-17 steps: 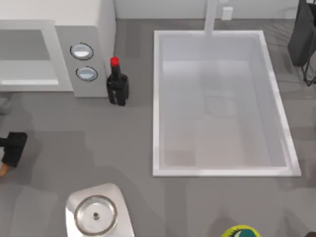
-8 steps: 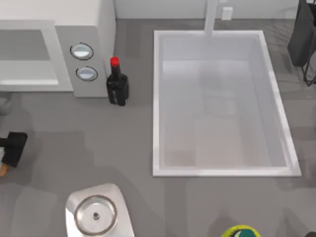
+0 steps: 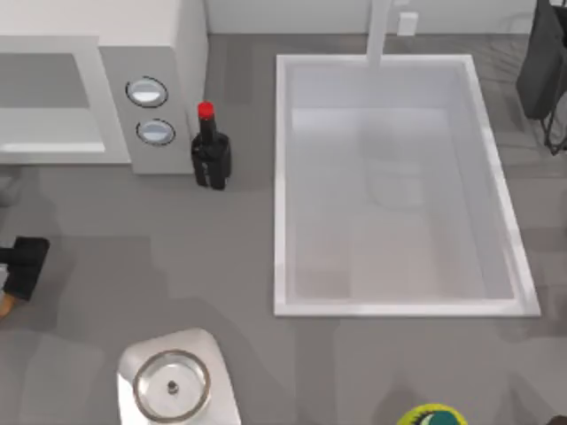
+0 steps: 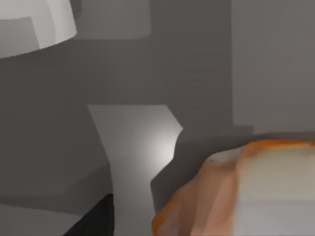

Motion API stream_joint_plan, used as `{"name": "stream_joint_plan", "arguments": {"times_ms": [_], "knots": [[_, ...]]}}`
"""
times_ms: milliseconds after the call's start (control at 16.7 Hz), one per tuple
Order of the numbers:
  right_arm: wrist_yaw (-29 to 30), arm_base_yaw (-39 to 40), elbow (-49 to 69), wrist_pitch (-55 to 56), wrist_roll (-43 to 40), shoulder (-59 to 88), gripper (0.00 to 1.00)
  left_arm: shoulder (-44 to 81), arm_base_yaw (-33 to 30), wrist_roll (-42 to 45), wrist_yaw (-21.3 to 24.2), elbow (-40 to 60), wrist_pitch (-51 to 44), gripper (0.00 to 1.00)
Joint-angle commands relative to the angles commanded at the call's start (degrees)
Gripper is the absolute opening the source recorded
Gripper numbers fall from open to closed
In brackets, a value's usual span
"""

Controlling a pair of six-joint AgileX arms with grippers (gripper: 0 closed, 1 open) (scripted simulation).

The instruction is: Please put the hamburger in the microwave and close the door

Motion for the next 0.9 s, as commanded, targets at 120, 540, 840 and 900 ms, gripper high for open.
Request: {"name": "stream_joint_plan", "arguments": {"times_ms": [120, 540, 840, 900], "knots": [[0.0, 0.0, 0.0, 0.0, 0.0, 0.0, 1.00, 0.0, 0.0, 0.0, 0.0, 0.0, 0.0, 0.00], [0.0, 0.0, 0.0, 0.0, 0.0, 0.0, 1.00, -4.6, 0.0, 0.2, 0.2, 2.4, -5.1, 0.00], [0.0, 0.0, 0.0, 0.0, 0.0, 0.0, 1.00, -9.2, 0.0, 0.1, 0.1, 10.1, -19.1, 0.00], [0.0, 0.0, 0.0, 0.0, 0.0, 0.0, 1.00, -10.2, -0.1, 0.0, 0.1, 11.9, -21.5, 0.00]]}}
